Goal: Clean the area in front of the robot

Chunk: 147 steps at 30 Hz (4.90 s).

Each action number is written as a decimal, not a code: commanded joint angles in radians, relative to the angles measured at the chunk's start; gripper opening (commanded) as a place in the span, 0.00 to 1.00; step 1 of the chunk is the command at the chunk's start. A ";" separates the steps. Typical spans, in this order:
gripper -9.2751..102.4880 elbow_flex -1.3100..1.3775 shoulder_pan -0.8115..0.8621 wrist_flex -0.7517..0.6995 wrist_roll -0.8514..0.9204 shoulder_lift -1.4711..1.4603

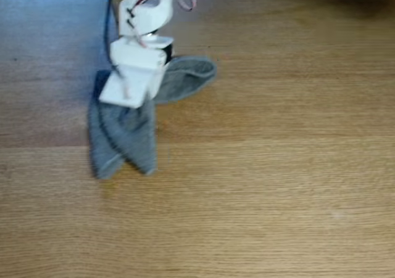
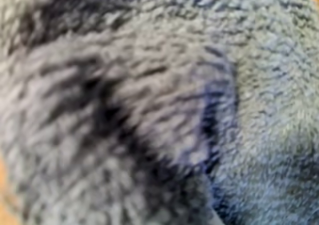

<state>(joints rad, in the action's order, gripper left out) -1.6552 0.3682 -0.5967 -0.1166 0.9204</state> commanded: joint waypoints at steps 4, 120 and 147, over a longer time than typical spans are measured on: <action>0.08 0.281 0.035 -0.680 -0.178 0.305; 0.08 -1.155 -0.259 -0.233 0.029 2.031; 0.08 -1.618 -0.308 -0.704 0.107 2.382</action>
<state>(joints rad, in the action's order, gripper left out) -3.1937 0.0598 -1.3315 -0.0353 3.2965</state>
